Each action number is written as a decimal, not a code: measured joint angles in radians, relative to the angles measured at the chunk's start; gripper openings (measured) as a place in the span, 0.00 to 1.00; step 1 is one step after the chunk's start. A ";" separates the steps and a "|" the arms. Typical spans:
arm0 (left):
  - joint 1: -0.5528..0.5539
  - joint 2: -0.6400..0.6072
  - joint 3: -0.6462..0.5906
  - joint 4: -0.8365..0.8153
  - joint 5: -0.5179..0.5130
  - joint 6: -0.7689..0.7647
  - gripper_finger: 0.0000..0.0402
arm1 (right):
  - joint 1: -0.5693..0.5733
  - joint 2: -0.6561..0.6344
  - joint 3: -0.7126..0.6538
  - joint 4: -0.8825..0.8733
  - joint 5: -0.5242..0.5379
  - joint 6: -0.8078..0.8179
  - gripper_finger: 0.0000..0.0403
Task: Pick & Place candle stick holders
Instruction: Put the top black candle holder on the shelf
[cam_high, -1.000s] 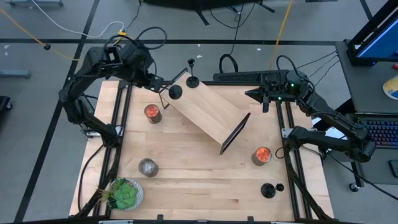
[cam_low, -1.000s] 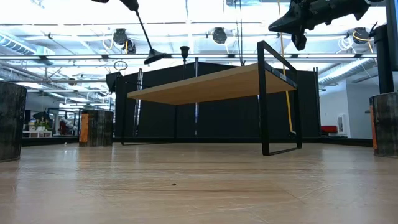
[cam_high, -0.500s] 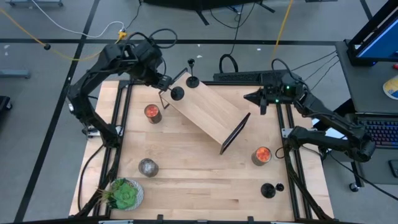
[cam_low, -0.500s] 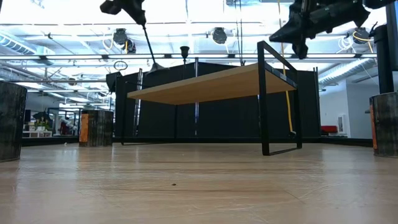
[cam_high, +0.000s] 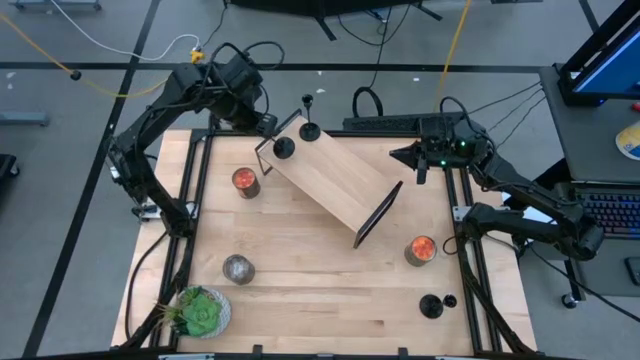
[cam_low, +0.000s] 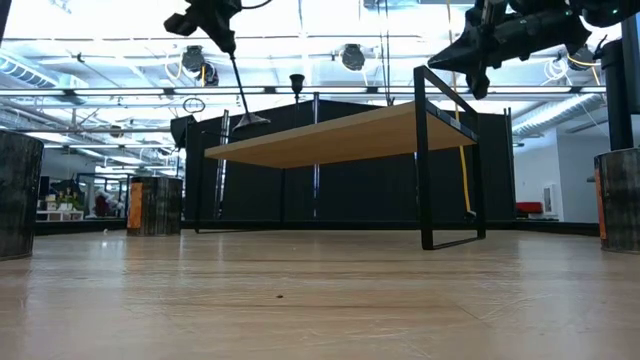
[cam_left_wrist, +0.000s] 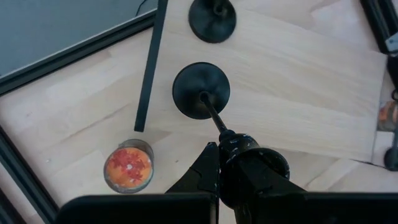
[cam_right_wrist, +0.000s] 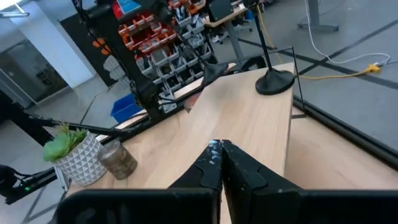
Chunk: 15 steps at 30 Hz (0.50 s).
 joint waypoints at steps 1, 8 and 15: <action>0.004 0.004 -0.001 0.001 0.000 0.004 0.03 | 0.000 0.000 0.000 -0.002 0.000 -0.011 0.00; 0.027 0.020 -0.001 0.001 0.019 0.014 0.03 | 0.000 0.000 0.000 -0.004 0.001 -0.128 0.00; 0.046 0.018 -0.001 0.000 0.027 0.012 0.03 | 0.000 0.000 0.000 -0.022 0.107 -0.234 0.00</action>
